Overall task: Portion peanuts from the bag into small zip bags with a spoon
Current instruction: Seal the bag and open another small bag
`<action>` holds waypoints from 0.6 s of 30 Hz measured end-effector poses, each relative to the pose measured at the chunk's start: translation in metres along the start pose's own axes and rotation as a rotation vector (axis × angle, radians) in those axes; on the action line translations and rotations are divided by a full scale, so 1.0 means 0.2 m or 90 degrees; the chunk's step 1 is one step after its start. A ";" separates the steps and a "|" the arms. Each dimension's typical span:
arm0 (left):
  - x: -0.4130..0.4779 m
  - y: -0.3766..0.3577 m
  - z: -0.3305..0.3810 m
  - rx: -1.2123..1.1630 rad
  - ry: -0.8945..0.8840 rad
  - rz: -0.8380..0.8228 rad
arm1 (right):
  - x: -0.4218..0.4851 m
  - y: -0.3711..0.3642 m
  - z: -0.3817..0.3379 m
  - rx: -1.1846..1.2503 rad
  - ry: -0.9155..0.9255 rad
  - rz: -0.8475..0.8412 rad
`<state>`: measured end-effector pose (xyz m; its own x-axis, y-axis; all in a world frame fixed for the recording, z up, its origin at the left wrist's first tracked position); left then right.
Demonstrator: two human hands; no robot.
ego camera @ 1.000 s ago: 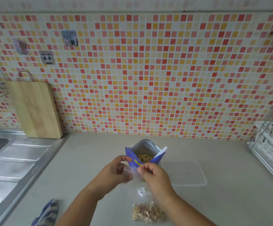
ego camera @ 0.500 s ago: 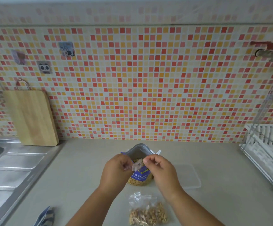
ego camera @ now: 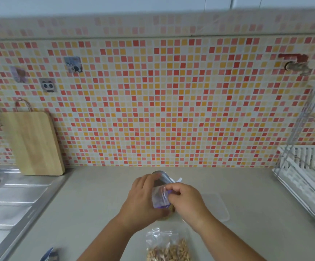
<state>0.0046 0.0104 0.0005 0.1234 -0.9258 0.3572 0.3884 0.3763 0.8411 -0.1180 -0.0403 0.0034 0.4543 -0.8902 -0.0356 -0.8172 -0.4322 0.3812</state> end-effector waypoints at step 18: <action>0.02 -0.01 -0.12 -0.081 0.090 -0.092 | 0.31 -0.02 -0.03 -0.600 0.020 -0.081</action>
<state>0.0265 0.0043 -0.0098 0.1813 -0.9687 0.1697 0.5216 0.2410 0.8184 -0.0849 -0.0934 0.0052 0.5403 -0.8345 -0.1084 -0.1443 -0.2188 0.9650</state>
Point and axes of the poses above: each hand's wrist, its own x-axis towards the middle knuckle, its own y-axis out of the back of the hand, z = x × y, the point moved 5 cm from there along x, towards the middle knuckle, and after that the axes turned 7 degrees about x, right-handed, at the moved point
